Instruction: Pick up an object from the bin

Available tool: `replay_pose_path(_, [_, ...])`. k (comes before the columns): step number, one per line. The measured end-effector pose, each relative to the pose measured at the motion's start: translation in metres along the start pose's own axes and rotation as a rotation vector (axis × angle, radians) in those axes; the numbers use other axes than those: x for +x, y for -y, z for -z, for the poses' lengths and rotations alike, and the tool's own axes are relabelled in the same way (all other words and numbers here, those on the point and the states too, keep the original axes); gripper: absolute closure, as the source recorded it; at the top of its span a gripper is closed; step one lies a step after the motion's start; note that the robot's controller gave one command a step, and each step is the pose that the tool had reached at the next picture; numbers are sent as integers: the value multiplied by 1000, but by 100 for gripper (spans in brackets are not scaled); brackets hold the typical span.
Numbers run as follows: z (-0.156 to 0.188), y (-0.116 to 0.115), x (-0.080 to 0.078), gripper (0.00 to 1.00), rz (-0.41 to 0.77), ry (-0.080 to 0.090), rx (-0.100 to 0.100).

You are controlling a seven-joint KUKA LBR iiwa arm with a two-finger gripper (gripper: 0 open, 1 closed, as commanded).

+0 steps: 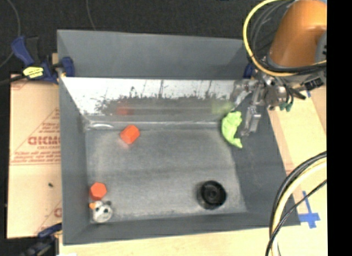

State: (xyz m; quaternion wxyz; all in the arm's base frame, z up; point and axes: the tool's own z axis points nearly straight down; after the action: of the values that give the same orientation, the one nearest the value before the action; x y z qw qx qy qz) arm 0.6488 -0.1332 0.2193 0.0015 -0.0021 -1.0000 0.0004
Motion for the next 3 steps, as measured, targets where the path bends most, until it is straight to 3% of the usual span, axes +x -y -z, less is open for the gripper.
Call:
replay_pose_path(1, [6, -1, -1, 0, 4, 8, 2])
replay_pose_path(2, [-113, -26, 102, 0, 210, 5, 2])
replay_pose_path(3, [-57, -30, 78, 0, 390, 14, 5])
